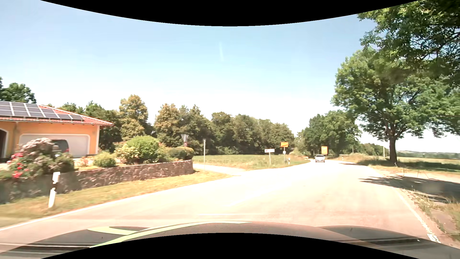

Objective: Follow the waypoints while adhering to traffic rules and regulations

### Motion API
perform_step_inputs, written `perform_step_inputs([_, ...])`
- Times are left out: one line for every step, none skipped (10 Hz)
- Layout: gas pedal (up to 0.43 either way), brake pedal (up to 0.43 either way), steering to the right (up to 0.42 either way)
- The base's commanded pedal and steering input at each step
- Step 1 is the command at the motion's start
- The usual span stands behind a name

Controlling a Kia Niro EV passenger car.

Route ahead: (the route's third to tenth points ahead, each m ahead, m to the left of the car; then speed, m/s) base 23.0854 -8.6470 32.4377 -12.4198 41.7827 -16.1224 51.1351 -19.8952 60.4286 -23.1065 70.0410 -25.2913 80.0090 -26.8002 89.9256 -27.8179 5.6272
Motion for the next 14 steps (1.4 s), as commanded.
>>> perform_step_inputs([0.24,0.0,0.366])
perform_step_inputs([0.24,0.0,0.358])
perform_step_inputs([0.24,0.0,0.344])
perform_step_inputs([0.26,0.0,0.331])
perform_step_inputs([0.28,0.0,0.321])
perform_step_inputs([0.287,0.0,0.302])
perform_step_inputs([0.319,0.0,0.274])
perform_step_inputs([0.331,0.0,0.244])
perform_step_inputs([0.339,0.0,0.213])
perform_step_inputs([0.378,0.0,0.182])
perform_step_inputs([0.39,0.0,0.154])
perform_step_inputs([0.398,0.0,0.122])
perform_step_inputs([0.409,0.0,0.09])
perform_step_inputs([0.421,0.0,0.069])
